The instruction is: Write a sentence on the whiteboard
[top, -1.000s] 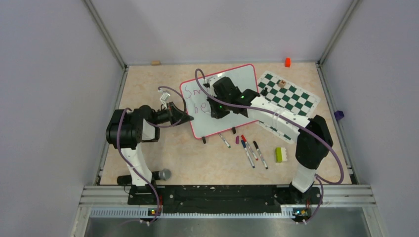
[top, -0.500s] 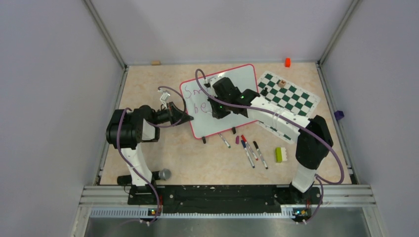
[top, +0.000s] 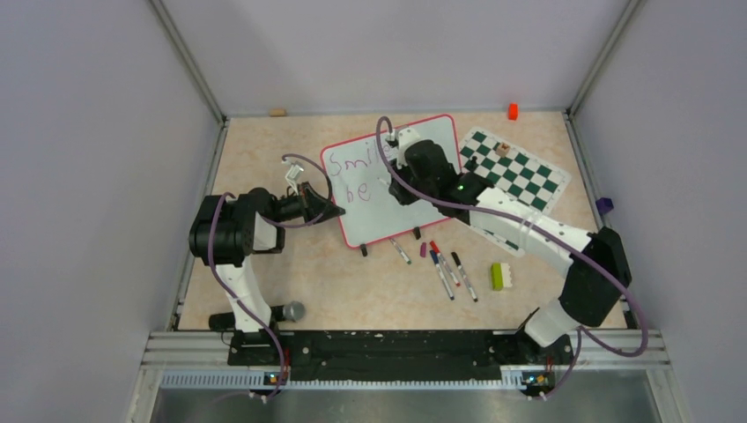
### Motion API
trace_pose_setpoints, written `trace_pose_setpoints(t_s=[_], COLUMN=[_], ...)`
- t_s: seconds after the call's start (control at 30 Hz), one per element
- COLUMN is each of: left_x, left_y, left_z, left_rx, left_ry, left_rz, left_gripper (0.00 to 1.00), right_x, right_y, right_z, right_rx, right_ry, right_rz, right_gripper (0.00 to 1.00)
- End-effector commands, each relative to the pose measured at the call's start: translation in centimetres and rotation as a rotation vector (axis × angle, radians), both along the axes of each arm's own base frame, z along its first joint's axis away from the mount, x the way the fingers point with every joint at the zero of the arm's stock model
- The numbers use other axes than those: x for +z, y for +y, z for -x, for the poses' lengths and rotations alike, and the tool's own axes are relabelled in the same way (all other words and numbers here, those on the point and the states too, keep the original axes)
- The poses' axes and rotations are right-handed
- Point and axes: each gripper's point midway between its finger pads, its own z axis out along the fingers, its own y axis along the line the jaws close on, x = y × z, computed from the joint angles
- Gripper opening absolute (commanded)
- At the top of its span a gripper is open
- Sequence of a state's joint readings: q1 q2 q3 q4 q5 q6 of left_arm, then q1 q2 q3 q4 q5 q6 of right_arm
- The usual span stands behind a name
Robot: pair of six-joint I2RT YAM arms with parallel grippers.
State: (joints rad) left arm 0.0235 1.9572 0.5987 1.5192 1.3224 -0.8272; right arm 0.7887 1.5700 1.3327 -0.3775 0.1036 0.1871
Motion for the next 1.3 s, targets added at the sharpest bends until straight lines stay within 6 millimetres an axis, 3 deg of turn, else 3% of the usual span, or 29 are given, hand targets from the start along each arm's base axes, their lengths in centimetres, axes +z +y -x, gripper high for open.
trace_pose_setpoints(t_s=[0.0, 0.23, 0.63, 1.03, 1.27], left_x=[0.4, 0.4, 0.4, 0.5, 0.6], left_y=[-0.6, -0.6, -0.6, -0.6, -0.6], left_z=[1.2, 1.3, 1.2, 1.3, 1.3], left_rx=[-0.091, -0.092, -0.092, -0.093, -0.092], left_ry=[-0.138, -0.141, -0.14, -0.144, -0.145], left_rz=[-0.026, -0.027, -0.027, -0.027, -0.027], left_gripper=[0.0, 0.0, 0.0, 0.0, 0.0], right_x=[5.4, 5.2, 4.3, 2.0, 1.7], right_y=[-0.7, -2.1, -1.1, -1.3, -1.1], right_z=[-1.4, -1.2, -0.3, -0.9, -1.3], right_rx=[-0.059, -0.096, -0.035, -0.047, -0.054], right_ry=[-0.163, -0.205, -0.146, -0.09, -0.083], right_rz=[-0.15, -0.162, -0.159, -0.058, -0.048], right_gripper=[0.0, 0.0, 0.0, 0.0, 0.0])
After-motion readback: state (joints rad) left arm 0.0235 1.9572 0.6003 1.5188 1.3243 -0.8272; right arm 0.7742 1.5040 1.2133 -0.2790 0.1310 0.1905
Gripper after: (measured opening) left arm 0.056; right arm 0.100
